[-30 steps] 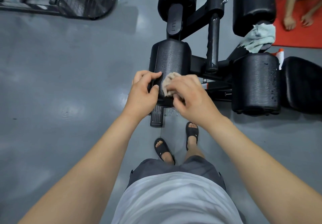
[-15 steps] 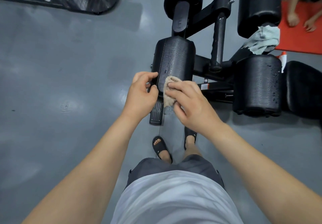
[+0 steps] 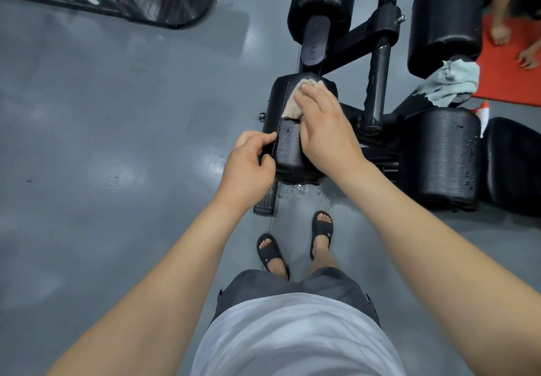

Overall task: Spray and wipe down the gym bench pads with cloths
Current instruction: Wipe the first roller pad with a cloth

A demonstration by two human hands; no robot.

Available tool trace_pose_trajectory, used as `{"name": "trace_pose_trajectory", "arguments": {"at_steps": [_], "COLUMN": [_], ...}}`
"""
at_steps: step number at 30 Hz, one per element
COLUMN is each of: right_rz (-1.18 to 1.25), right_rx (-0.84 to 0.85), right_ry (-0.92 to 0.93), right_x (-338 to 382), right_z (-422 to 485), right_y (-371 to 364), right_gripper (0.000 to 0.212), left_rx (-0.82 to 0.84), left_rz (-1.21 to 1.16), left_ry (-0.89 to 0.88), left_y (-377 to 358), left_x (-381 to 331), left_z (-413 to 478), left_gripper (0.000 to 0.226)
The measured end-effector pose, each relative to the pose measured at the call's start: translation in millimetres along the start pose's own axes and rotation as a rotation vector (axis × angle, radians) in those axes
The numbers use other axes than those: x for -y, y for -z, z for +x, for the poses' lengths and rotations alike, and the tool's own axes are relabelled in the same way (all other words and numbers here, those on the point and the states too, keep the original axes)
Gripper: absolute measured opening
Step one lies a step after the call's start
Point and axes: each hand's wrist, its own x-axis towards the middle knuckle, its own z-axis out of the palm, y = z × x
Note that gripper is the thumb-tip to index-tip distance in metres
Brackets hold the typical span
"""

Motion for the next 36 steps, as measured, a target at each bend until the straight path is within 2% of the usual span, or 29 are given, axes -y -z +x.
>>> {"name": "trace_pose_trajectory", "arguments": {"at_steps": [6,10,15,21,25,28,32,36], "right_rz": [-0.018,0.009,-0.044,-0.023,-0.041,-0.041,-0.033,0.018], "right_rx": [-0.008,0.05,0.073,0.123,0.106,0.108,0.072,0.061], "right_ry": [-0.047,-0.117,0.002,0.08,0.096,0.035,0.062,0.022], "right_x": [-1.2,-6.9,-5.1,5.3,-5.9,-13.2,-12.8,-9.0], "right_z": [31.1,47.3,40.6,-10.8,24.5,52.1,44.7,11.3], "right_y": [5.2,3.3,7.4,5.7,7.9,9.1,9.7,5.6], "right_gripper": [0.044,0.05,0.049,0.056,0.053,0.047,0.044,0.057], "left_rx": [0.025,0.025,0.016,0.004,0.003,0.003,0.005,0.016], "left_rz": [0.016,0.025,0.036,0.08,0.13,0.138,0.15,0.153], "left_ry": [0.008,-0.005,-0.007,-0.045,-0.083,-0.109,-0.103,-0.13], "left_y": [0.6,0.2,-0.6,-1.4,-3.0,-4.6,-6.7,-7.6], "left_x": [-1.1,-1.5,-2.0,-4.5,-6.4,-8.6,-11.2,-13.2], "left_z": [-0.2,-2.1,-4.2,-6.3,-8.0,-9.3,-12.0,-12.8], "left_gripper": [0.046,0.047,0.046,0.048,0.05,0.052,0.054,0.058]}}
